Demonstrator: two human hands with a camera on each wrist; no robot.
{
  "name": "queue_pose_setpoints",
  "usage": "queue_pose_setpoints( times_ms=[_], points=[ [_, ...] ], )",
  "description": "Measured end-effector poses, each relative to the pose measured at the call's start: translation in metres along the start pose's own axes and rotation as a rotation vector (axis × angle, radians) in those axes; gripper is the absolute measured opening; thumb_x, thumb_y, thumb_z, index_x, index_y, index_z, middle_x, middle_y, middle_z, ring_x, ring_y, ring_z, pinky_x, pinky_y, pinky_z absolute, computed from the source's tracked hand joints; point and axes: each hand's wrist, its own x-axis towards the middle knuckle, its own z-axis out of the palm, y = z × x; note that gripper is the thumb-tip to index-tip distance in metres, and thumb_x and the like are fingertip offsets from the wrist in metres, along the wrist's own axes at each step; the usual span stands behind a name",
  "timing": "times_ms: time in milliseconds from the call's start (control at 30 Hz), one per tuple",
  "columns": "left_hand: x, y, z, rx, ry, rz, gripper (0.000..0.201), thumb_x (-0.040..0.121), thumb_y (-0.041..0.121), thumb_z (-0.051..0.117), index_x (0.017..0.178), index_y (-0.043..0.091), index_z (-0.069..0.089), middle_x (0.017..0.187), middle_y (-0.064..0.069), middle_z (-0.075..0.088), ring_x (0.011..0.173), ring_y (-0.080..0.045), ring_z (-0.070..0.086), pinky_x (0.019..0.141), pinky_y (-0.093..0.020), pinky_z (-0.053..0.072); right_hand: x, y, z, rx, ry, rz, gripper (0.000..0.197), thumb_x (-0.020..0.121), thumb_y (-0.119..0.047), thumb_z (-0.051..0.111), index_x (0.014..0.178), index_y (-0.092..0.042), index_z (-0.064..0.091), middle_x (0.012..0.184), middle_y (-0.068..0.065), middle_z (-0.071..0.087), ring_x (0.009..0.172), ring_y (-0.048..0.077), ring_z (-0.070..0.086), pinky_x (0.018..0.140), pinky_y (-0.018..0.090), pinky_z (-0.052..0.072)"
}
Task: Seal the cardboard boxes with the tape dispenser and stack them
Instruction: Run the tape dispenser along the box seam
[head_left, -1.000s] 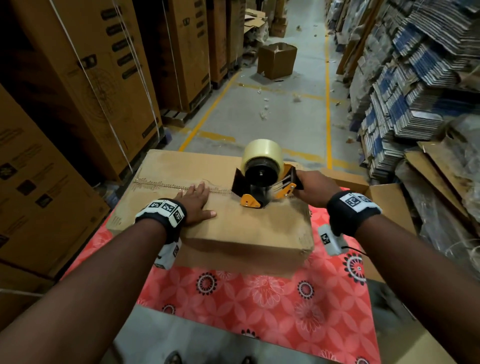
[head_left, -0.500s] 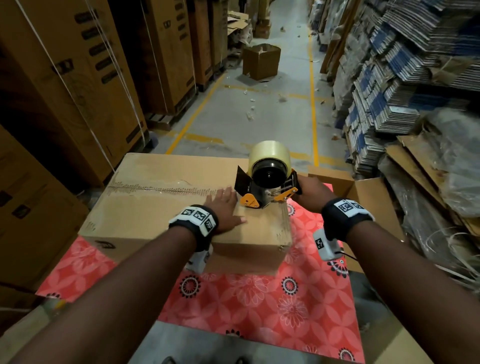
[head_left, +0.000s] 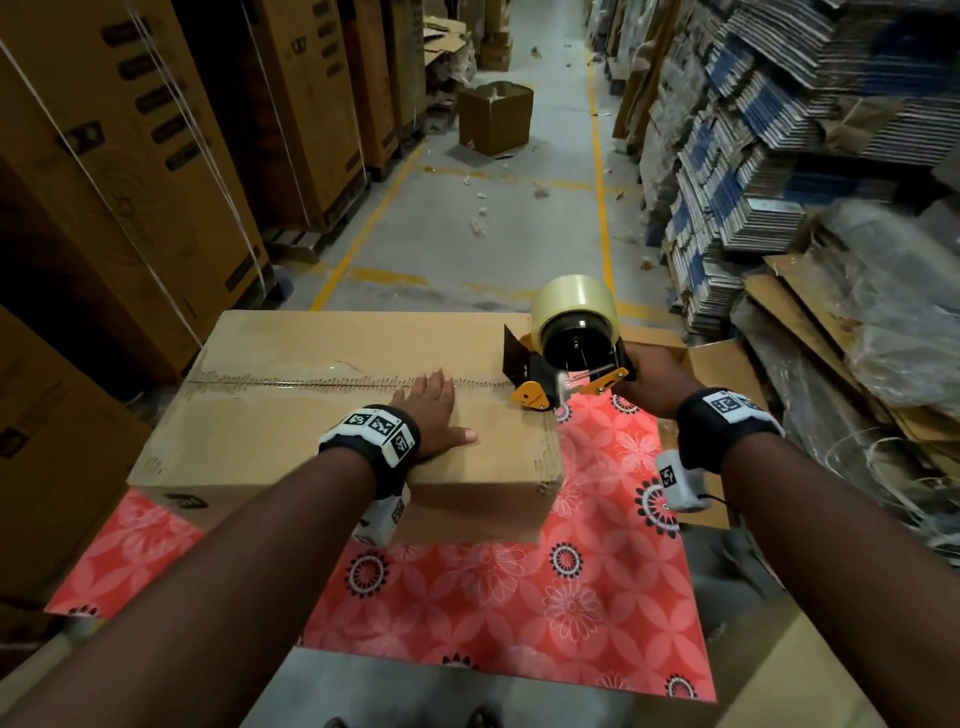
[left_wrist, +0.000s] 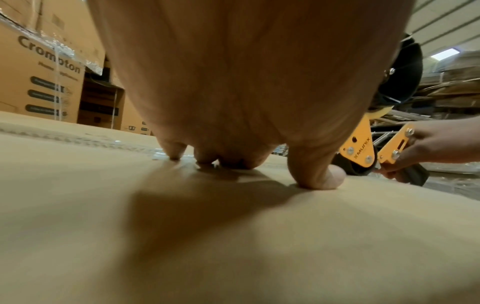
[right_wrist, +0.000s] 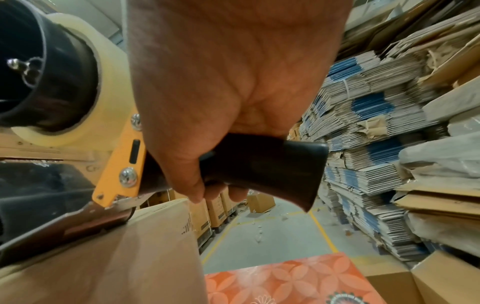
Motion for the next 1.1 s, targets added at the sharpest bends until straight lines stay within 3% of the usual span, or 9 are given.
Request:
queue_pose_setpoints(
  times_ms=[133, 267, 433, 767, 933, 1100],
  points=[
    [0.003, 0.019, -0.013, 0.042, -0.040, -0.057, 0.095, 0.092, 0.053, 0.053, 0.153, 0.005, -0.002, 0.160, -0.018, -0.011, 0.147, -0.040, 0.001, 0.118, -0.056, 0.014, 0.000, -0.001, 0.004, 0.029, 0.016, -0.007, 0.021, 0.086, -0.012, 0.070, 0.098, -0.028, 0.061, 0.100, 0.004, 0.070, 0.094, 0.023, 0.064, 0.081, 0.038, 0.053],
    [0.006, 0.053, -0.014, 0.021, -0.032, 0.181, 0.097, 0.090, 0.056, 0.054, 0.155, 0.012, -0.003, 0.161, -0.014, -0.011, 0.148, -0.034, -0.006, 0.117, -0.057, 0.004, 0.003, 0.005, 0.007, 0.005, 0.031, -0.010, 0.015, 0.088, -0.012, 0.068, 0.102, -0.015, 0.066, 0.103, 0.011, 0.071, 0.095, 0.027, 0.065, 0.078, 0.037, 0.051],
    [0.016, 0.068, -0.005, 0.001, -0.041, 0.208, 0.099, 0.086, 0.065, 0.052, 0.155, 0.024, -0.007, 0.160, -0.010, -0.018, 0.147, -0.033, -0.014, 0.115, -0.060, -0.002, 0.006, 0.015, 0.015, 0.057, 0.032, 0.016, 0.017, 0.087, -0.010, 0.070, 0.103, -0.011, 0.065, 0.102, 0.012, 0.072, 0.097, 0.030, 0.066, 0.082, 0.043, 0.053],
    [0.016, 0.067, -0.002, -0.005, -0.028, 0.179, 0.107, 0.086, 0.066, 0.051, 0.153, 0.015, -0.015, 0.159, -0.006, -0.023, 0.148, -0.030, -0.014, 0.117, -0.057, -0.002, -0.003, 0.041, 0.009, 0.139, 0.043, 0.063, 0.016, 0.084, -0.008, 0.073, 0.098, -0.013, 0.068, 0.097, 0.010, 0.073, 0.094, 0.027, 0.068, 0.082, 0.049, 0.055],
    [0.015, 0.067, -0.001, -0.021, -0.027, 0.187, 0.108, 0.085, 0.065, 0.053, 0.152, 0.014, -0.015, 0.159, -0.007, -0.023, 0.148, -0.030, -0.013, 0.117, -0.057, -0.002, -0.010, 0.063, 0.001, 0.115, 0.008, 0.121, 0.016, 0.086, -0.016, 0.074, 0.099, -0.020, 0.064, 0.097, 0.005, 0.070, 0.095, 0.024, 0.064, 0.077, 0.033, 0.047],
    [0.016, 0.067, -0.002, -0.014, -0.035, 0.186, 0.108, 0.086, 0.065, 0.052, 0.152, 0.013, -0.015, 0.159, -0.008, -0.023, 0.148, -0.031, -0.014, 0.117, -0.058, -0.002, 0.001, 0.061, 0.010, 0.051, -0.021, 0.149, 0.017, 0.086, -0.013, 0.072, 0.099, -0.019, 0.064, 0.097, 0.007, 0.069, 0.094, 0.027, 0.065, 0.076, 0.035, 0.049]
  ],
)
